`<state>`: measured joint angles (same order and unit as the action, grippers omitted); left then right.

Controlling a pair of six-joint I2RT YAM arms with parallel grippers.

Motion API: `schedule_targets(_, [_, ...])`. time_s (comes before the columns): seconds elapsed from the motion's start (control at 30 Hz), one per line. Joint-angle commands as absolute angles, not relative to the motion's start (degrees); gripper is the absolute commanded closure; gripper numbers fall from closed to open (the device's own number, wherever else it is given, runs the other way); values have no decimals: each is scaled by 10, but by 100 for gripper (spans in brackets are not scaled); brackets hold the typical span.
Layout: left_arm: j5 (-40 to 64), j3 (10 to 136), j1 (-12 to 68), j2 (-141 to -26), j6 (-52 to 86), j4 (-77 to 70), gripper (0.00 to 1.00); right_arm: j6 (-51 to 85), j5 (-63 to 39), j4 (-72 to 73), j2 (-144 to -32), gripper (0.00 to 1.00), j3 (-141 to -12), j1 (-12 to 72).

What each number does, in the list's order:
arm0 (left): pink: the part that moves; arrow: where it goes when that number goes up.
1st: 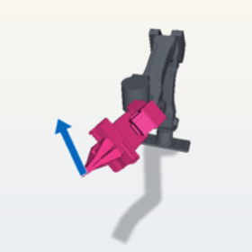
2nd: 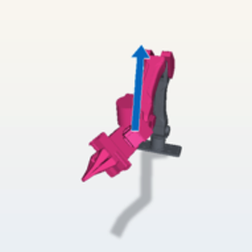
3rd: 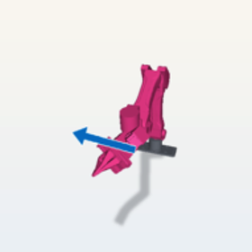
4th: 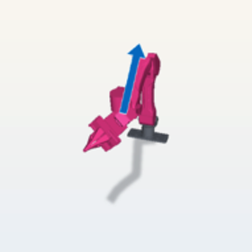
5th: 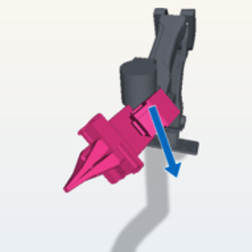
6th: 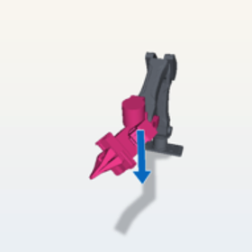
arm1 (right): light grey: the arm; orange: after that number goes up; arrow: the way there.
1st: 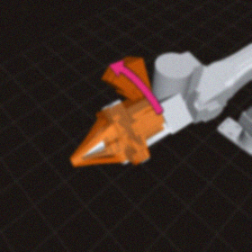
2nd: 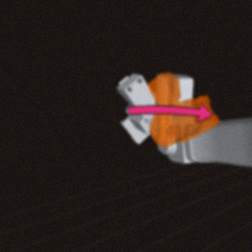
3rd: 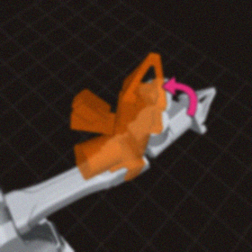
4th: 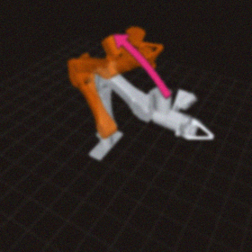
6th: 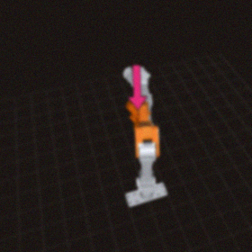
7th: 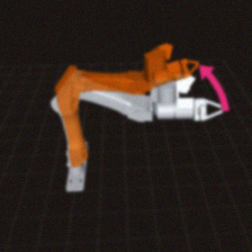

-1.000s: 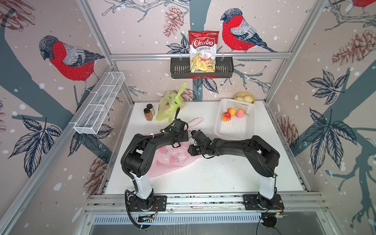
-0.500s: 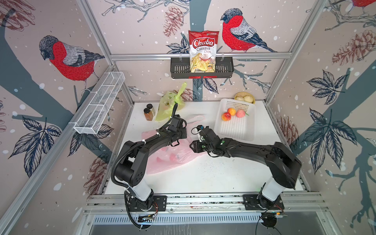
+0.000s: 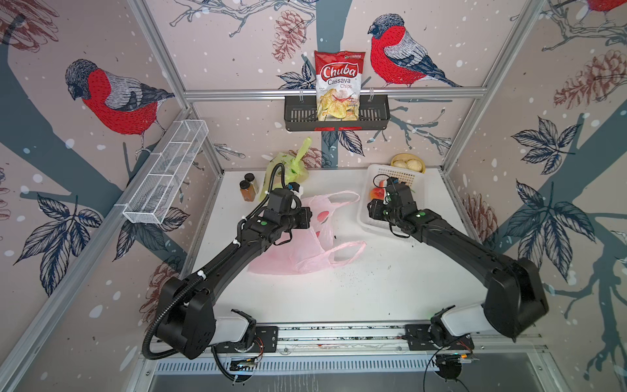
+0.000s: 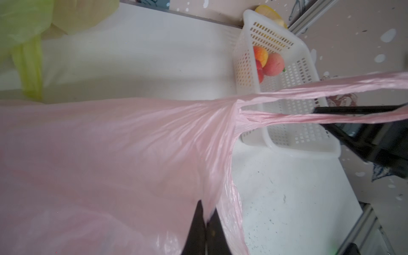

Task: Place the peach into a plastic bag & tie a knot
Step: Pick up the plastic bag at the center of the board, then move the basket to the center of the board.

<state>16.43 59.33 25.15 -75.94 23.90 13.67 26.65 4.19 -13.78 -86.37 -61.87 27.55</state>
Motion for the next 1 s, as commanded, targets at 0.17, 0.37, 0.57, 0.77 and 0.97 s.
schedule_targets(0.17, [288,631,232,-769,272,108,100,243,44,-143,-931,47,-604,237])
schedule_targets(0.37, [334,639,211,-789,305,69,100,265,26,-125,-878,49,-529,240])
schedule_targets(0.57, [348,658,211,-803,309,70,100,286,32,-133,-770,46,-451,240])
schedule_targets(0.77, [351,653,211,-799,306,71,100,294,31,-163,-688,44,-380,239])
schedule_targets(0.97, [360,646,213,-797,306,70,100,316,42,-186,-617,43,-333,227])
